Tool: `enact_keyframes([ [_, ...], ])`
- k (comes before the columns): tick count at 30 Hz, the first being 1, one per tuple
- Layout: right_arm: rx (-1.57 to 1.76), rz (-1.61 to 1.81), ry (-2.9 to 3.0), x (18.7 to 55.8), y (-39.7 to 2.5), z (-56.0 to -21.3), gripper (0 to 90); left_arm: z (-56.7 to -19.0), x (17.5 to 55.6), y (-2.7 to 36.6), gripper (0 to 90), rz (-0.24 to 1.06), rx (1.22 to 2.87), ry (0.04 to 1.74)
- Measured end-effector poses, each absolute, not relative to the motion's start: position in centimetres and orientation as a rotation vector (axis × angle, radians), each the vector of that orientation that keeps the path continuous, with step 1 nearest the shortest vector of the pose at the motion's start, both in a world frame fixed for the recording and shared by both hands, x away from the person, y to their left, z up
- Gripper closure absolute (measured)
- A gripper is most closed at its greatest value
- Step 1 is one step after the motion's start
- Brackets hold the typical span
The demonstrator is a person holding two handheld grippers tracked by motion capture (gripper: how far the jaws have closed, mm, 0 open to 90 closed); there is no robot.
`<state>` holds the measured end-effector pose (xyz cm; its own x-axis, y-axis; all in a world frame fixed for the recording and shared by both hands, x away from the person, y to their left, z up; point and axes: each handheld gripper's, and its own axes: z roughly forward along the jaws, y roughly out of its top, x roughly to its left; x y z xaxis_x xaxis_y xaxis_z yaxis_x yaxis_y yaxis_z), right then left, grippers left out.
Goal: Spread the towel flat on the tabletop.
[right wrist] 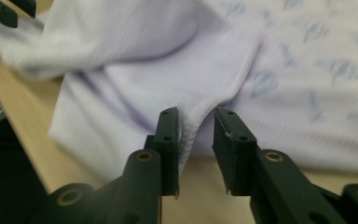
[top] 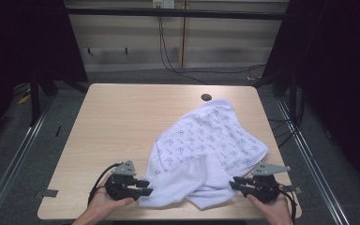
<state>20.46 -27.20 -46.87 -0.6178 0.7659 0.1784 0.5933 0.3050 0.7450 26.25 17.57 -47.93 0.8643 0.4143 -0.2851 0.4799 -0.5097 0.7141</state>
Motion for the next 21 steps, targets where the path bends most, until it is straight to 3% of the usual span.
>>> enact_keyframes([
  [8,1.247,1.273,2.313,27.4,-25.8,-46.6,65.0,-48.8,29.6,20.4,59.1,-0.080,2.063,0.814],
  [15,1.204,1.307,2.252,25.7,-25.9,-44.0,63.3,-48.8,29.0,20.0,56.6,-0.091,2.098,0.769],
  [21,1.239,1.225,2.329,28.2,-25.8,-46.9,60.6,-49.0,29.0,19.5,50.5,-0.076,2.126,0.779],
])
